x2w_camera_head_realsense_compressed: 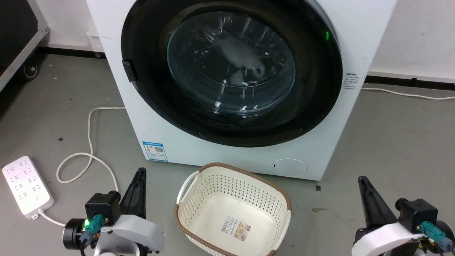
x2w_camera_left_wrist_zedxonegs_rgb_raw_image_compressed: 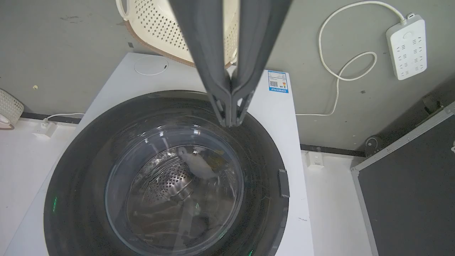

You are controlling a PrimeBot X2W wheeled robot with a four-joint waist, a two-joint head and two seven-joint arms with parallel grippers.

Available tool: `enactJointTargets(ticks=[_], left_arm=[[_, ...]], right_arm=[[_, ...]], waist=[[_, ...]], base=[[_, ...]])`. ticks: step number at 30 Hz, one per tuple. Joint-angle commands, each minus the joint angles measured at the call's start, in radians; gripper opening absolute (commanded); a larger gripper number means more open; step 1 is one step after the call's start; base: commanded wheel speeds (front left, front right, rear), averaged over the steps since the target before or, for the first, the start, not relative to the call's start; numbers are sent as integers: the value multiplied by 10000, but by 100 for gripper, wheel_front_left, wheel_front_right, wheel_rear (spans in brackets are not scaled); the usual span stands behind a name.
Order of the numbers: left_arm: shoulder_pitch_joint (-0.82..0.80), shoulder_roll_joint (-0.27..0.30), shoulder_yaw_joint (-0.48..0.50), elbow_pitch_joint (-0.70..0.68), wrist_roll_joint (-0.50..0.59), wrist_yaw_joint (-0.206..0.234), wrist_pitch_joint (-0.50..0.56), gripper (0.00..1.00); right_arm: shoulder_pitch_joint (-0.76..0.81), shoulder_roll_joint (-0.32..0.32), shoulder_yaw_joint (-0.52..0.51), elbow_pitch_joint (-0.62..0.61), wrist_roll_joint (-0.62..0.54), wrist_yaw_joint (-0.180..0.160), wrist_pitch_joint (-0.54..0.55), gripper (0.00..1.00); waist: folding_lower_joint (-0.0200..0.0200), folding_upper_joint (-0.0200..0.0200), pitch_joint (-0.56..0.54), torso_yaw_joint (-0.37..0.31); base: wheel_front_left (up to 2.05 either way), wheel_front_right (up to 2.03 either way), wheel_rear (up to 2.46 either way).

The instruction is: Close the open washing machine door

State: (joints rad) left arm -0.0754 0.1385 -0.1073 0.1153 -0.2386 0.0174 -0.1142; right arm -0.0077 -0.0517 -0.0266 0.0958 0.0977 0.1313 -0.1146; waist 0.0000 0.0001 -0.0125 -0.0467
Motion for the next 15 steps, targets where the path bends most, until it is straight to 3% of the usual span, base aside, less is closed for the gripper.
enactJointTargets(ticks=[1, 15], left_arm=[[176, -67, 75, -82, 134, -27, 46, 0], [313, -260, 311, -335, 666, -62, 305, 0]], right_arm=[[36, 7, 26, -89, -70, -3, 49, 0], [46, 9, 82, -294, -284, -3, 308, 0]], waist=[[0, -1, 3, 11], [0, -1, 32, 119]], base=[[0, 0, 0], [0, 0, 0]])
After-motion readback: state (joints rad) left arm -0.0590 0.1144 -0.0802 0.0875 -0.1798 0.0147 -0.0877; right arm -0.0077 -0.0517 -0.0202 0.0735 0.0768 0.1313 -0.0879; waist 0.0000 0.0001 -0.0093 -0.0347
